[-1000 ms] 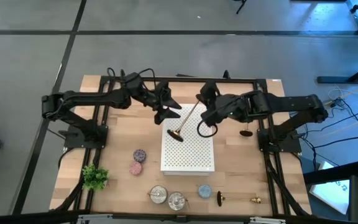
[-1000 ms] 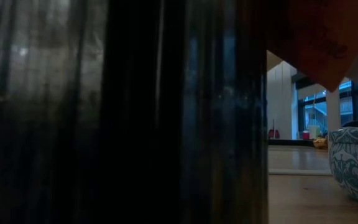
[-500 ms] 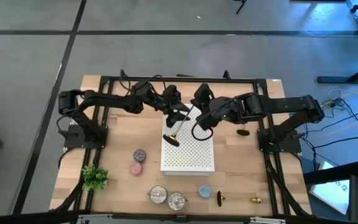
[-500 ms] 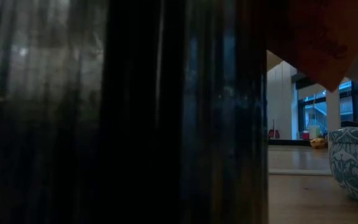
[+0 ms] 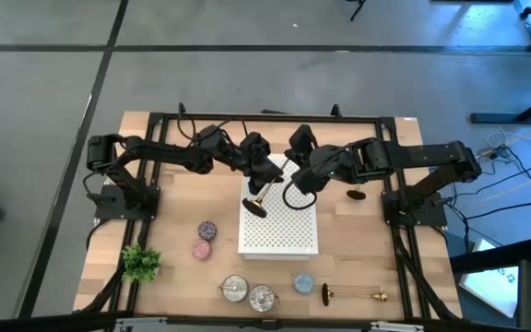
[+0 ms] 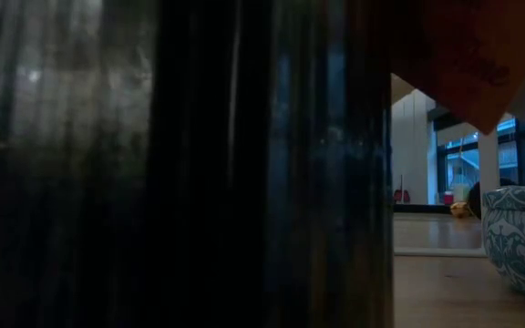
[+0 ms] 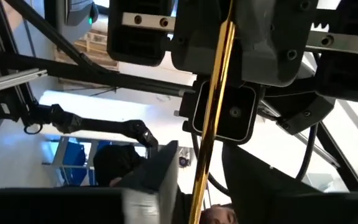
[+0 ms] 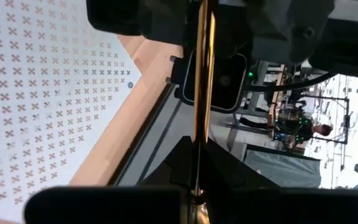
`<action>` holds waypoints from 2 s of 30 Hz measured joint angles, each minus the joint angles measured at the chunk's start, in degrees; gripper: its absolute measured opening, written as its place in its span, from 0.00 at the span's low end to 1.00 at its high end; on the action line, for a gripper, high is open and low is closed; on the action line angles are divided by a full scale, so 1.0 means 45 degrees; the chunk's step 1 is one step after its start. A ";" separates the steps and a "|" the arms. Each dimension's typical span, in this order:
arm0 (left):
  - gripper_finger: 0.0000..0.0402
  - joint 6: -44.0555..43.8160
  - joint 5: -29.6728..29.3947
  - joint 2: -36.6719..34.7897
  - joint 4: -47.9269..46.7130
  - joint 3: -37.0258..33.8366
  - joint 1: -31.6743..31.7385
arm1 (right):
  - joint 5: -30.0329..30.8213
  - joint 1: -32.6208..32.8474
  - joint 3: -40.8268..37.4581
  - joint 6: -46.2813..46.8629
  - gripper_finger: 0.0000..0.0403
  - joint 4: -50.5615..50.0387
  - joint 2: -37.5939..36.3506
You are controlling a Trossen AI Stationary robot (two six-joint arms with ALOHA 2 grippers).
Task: Pick & Place candle stick holders
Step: Put the top right gold candle holder on the shelf
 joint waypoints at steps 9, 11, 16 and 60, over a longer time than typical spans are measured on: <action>0.03 0.0674 -0.0099 0.0000 0.0119 0.0000 -0.0005 | 0.0004 0.0000 0.0000 0.0100 0.05 -0.0068 0.0000; 0.03 0.0754 -0.0099 0.0000 0.0112 0.0000 -0.0016 | 0.0000 0.0000 0.0000 0.0475 0.05 -0.0082 0.0000; 0.03 0.0917 -0.0144 -0.0047 0.0238 0.0000 -0.0126 | 0.0043 0.0000 -0.0010 0.2150 0.08 0.0469 0.0000; 0.03 1.5545 -0.5517 -0.0559 -0.6621 0.2756 0.1232 | -0.5611 -0.1415 0.0002 1.9100 0.67 -0.1959 -0.4681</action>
